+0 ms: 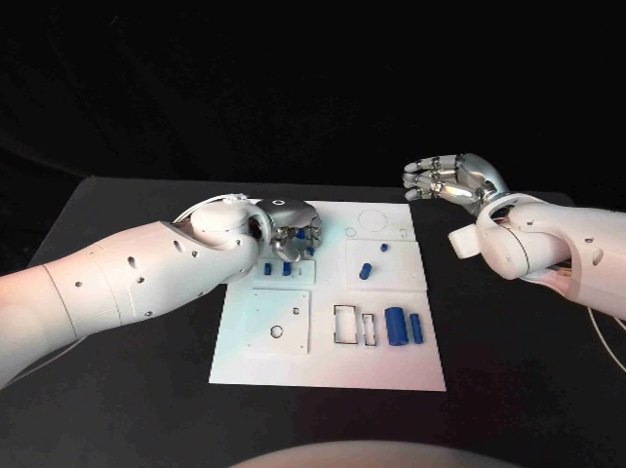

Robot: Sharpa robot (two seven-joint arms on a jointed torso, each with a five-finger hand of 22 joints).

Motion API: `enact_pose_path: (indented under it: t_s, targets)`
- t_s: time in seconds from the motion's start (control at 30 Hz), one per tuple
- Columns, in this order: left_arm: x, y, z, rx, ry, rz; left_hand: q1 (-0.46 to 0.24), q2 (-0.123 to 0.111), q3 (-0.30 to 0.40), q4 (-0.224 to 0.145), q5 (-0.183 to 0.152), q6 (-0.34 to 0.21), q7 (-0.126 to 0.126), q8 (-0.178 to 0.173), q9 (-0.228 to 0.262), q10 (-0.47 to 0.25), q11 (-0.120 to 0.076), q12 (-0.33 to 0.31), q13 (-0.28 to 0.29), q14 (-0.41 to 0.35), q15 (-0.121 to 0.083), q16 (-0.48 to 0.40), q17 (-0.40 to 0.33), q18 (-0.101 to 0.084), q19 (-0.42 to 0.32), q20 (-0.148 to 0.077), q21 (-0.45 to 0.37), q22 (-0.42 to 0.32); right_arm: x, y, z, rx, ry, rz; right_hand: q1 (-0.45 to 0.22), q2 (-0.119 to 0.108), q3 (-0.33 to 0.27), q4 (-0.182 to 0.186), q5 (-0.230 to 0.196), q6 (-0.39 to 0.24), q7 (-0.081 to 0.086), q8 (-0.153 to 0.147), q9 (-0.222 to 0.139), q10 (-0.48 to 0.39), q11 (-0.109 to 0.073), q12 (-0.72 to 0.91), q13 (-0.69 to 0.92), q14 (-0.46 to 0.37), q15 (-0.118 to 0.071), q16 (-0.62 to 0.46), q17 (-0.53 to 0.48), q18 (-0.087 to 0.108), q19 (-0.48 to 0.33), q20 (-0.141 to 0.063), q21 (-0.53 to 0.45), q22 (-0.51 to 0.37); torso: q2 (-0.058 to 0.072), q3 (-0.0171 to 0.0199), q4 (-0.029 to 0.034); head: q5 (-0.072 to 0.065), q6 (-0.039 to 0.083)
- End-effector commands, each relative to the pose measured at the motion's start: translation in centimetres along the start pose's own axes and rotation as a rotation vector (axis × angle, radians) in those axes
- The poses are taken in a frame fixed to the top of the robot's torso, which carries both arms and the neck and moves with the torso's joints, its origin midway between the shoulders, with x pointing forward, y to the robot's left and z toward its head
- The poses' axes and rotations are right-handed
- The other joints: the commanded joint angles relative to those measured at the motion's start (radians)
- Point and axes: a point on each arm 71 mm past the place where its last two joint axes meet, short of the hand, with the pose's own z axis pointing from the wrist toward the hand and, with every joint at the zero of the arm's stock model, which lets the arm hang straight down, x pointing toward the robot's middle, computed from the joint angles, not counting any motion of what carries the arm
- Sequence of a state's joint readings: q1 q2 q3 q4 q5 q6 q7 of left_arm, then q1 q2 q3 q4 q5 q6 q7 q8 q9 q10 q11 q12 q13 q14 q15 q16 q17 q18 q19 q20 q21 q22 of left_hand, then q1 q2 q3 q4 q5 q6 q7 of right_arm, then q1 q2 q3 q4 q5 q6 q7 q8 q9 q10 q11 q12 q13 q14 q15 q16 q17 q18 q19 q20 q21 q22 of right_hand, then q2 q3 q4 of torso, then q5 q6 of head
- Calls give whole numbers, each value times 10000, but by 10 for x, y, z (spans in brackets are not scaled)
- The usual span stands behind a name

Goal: Assemble the parts on the task board

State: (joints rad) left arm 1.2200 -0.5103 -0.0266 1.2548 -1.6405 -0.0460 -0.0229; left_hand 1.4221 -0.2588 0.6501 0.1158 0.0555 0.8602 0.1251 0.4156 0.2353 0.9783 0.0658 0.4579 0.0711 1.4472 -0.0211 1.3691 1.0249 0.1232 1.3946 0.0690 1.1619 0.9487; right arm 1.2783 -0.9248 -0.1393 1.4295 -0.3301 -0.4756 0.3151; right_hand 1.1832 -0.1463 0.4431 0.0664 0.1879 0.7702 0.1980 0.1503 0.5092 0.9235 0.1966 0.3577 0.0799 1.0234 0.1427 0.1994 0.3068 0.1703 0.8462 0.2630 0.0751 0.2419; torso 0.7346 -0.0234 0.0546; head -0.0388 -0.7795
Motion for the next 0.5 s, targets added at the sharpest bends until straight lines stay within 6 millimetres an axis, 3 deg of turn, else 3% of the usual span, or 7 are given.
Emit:
enact_pose_path:
  t_s: [0.03,0.23,0.5]
  targets:
    - [6,-1,1,-23,379,-99,14,126,95,-27,-18,138,-4,-22,30,134,-19,-53,13,67,14,25,-18,-50,93,4,61,10,2,1,0,-107,138,8,-37,94,-34,-2,52,-74,634,-37,-10,-56,-21,64,-14,20,54,-52,-11,135,13,65,-46,-15,1,-8,0,-16,-8]
    - [7,0,2,-122,395,-94,77,365,395,-246,-18,482,60,7,110,680,-49,-177,33,84,5,51,-5,-74,163,-2,167,150,2,0,0,-104,140,9,-15,113,-34,-18,59,-63,629,-34,-11,-49,-25,79,-31,38,50,-58,-19,138,17,65,-47,-39,5,-9,-2,-28,-3]
    - [8,2,3,-232,355,-87,23,413,562,-412,-17,652,72,-39,166,951,-47,-458,5,88,5,69,-7,-81,182,0,190,174,3,0,0,-107,158,17,-15,113,-34,-18,59,-63,629,-34,-11,-49,-25,79,-31,38,50,-58,-19,138,17,65,-47,-39,-9,4,-1,-17,13]
